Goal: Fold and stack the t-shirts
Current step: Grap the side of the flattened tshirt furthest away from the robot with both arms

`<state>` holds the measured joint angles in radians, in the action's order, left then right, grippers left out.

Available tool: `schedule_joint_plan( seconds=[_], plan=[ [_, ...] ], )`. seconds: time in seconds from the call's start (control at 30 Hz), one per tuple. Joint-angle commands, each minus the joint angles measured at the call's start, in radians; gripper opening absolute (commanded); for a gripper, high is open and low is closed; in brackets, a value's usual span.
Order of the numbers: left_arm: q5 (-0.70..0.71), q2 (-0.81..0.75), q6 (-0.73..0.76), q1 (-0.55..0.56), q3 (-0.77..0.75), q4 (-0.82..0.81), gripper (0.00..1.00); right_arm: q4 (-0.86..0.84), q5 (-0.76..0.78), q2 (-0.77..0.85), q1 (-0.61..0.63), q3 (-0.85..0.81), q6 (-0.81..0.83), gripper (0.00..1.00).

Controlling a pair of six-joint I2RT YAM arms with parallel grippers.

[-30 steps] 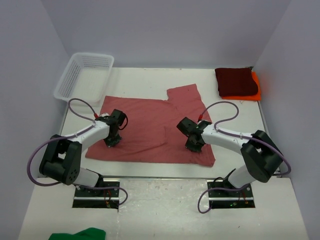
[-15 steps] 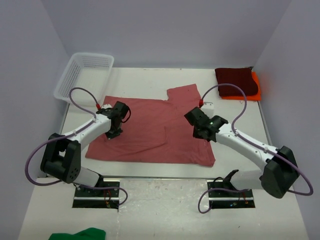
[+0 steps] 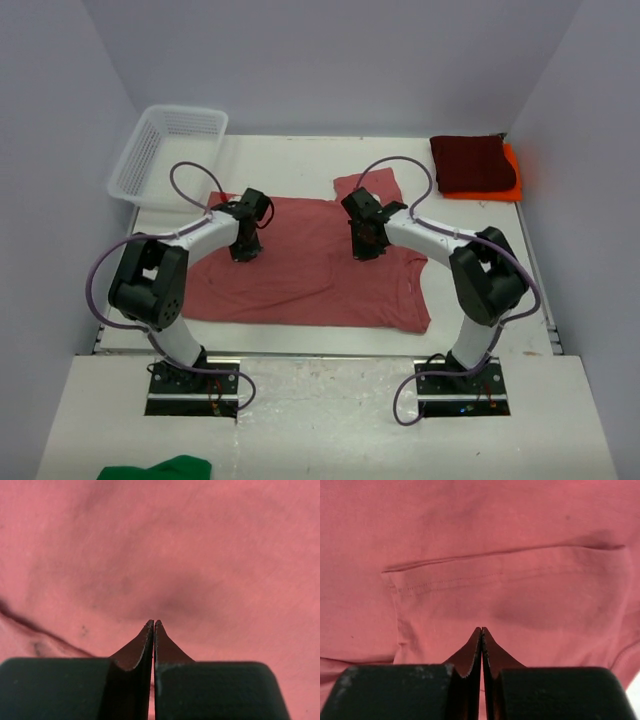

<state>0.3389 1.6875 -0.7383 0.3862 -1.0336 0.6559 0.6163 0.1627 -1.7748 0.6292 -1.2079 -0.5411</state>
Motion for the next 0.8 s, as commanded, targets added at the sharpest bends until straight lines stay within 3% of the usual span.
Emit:
schedule_joint_plan(
  seconds=[0.0,0.37,0.77],
  plan=[
    [-0.005,0.052,0.025,-0.023,-0.049,-0.026,0.00,-0.020,-0.057,-0.043,0.001,-0.062,0.032,0.00],
    [0.022,0.097,-0.036,-0.064,0.018,0.000,0.00,0.006,-0.002,-0.143,-0.003,-0.044,-0.022,0.00],
    [0.012,-0.005,-0.098,-0.066,0.154,0.021,0.00,-0.001,0.038,-0.054,-0.003,0.119,-0.145,0.00]
  ],
)
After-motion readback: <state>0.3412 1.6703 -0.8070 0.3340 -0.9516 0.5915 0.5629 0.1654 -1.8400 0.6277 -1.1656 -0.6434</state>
